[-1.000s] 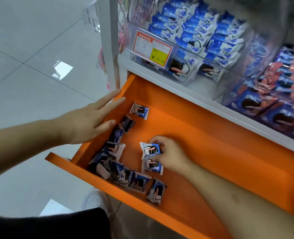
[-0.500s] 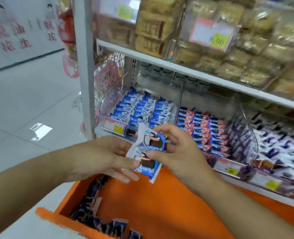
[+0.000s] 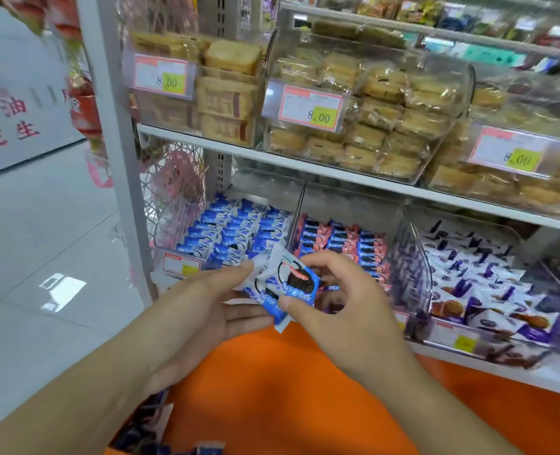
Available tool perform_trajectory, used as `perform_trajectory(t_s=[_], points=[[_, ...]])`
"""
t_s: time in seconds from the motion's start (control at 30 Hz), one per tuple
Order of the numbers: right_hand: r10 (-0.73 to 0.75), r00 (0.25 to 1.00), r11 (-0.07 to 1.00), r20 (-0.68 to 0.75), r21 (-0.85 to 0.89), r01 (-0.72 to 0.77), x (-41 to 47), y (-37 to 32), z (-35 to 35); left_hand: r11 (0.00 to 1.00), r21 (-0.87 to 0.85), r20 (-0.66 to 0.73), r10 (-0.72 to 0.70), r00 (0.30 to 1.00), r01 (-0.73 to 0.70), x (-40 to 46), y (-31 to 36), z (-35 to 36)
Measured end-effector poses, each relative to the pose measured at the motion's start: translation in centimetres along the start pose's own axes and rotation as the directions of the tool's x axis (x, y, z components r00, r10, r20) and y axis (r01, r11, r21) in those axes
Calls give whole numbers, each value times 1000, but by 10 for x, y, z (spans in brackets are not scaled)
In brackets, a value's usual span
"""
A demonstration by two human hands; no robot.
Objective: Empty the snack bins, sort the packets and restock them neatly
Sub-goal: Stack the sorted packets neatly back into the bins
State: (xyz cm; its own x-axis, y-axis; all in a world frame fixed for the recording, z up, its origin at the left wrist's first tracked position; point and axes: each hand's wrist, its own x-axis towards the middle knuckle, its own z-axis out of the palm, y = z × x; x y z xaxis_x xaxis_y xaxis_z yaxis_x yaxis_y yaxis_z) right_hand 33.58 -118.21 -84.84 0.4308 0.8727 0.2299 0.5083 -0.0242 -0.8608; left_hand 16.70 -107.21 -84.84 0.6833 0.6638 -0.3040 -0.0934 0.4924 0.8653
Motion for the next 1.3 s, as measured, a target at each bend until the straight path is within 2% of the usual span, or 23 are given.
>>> perform_trajectory(t_s=[0.07,0.17,0.33,0.4,0.5,0.6,0.73,0.83,0.9,0.97,1.03,1.1,1.13,1.3], points=[[-16,1000,1000,-23,-10,16,2,2,1,1000,22,49,14,999,-15,2,-1,7],[-71,997,994,-42,-84,68,4,4,3,980,173,91,86,992,-101,5,-7,15],[-73,997,982,36,-172,78,5,7,12,971,223,10,87,996,-87,10,-10,12],[-23,994,990,103,-136,37,6,7,11,974,212,-37,85,996,-76,11,-10,7],[112,981,993,160,27,-117,8,11,9,973,213,-150,127,981,-94,15,-12,-2],[109,986,992,127,52,-117,9,14,16,953,296,-206,135,969,-70,16,-16,-10],[112,980,989,162,75,-126,9,13,26,873,482,-187,188,964,-77,13,-11,-17],[69,985,998,158,-3,-70,21,15,20,783,614,-198,277,940,-101,18,4,-28],[56,990,995,127,-85,-45,34,17,12,699,702,-159,341,926,-137,28,21,-35],[38,991,983,126,-183,-14,52,21,5,564,810,-75,376,924,-163,46,37,-44],[14,991,954,137,-297,28,71,29,3,357,919,27,373,928,-170,73,50,-52],[11,990,932,142,-359,41,83,34,5,160,970,121,327,937,-181,100,58,-56],[16,991,931,136,-364,35,87,38,6,94,976,162,292,943,-197,114,59,-57],[-33,988,916,153,-391,92,96,56,13,-89,947,313,47,949,-308,171,53,-56]])
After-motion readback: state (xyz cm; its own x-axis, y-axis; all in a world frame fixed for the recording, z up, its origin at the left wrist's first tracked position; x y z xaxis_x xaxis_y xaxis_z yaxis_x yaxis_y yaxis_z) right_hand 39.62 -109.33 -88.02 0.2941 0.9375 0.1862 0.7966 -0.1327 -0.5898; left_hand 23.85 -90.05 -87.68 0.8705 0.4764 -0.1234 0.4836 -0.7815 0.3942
